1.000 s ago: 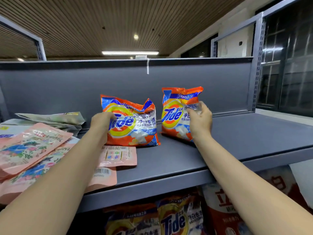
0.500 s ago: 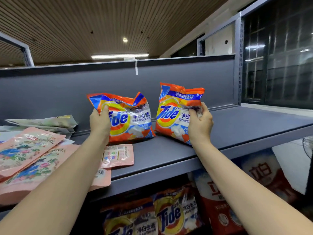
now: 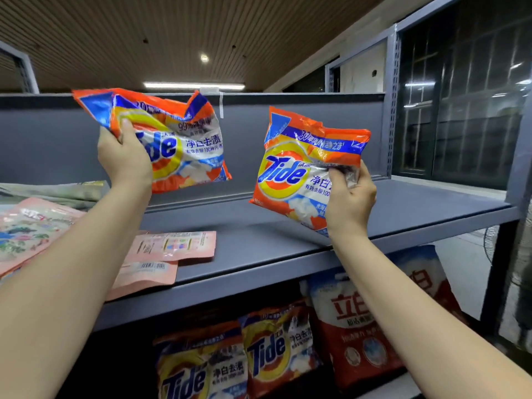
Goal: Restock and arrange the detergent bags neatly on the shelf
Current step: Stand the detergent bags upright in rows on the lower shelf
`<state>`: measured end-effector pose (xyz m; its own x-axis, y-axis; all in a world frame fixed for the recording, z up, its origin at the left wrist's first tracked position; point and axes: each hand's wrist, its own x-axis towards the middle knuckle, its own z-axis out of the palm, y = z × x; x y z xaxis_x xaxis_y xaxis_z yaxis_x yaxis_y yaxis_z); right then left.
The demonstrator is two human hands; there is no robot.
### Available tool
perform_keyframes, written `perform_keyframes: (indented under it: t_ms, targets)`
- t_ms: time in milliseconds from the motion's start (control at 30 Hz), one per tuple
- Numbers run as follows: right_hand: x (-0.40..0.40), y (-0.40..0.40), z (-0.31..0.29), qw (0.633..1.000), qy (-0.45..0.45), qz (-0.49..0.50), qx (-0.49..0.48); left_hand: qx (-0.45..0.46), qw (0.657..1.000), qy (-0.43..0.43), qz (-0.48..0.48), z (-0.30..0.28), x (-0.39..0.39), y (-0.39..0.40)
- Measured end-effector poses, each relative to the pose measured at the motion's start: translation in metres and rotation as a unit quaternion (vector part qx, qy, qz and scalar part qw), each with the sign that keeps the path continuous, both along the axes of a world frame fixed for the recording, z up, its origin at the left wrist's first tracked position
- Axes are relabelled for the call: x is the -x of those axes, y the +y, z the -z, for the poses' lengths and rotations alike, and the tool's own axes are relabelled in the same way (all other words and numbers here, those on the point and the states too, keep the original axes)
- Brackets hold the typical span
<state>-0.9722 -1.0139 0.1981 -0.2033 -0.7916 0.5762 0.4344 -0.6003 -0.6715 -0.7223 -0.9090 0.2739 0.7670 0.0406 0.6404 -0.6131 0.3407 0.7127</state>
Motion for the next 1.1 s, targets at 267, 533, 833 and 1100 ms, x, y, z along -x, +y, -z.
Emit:
perform_keyframes:
  t_ms: [267,533,833,1100]
  targets:
    - [0.042,0.015,-0.001,0.996,-0.022,-0.087,-0.014,0.021,0.995,0.027,-0.096,0.007,0.071,0.045]
    - [0.087,0.031,0.034,0.988,0.007,-0.152,0.000,0.001,0.979,0.093,-0.181,0.070,0.162,0.077]
    - [0.118,0.026,0.089,0.973,0.051,-0.222,-0.030,-0.057,0.977,0.120,-0.165,0.183,0.200,0.089]
    - [0.099,-0.001,0.181,0.942,0.195,-0.239,-0.129,-0.183,0.937,0.249,-0.166,0.283,0.167,0.080]
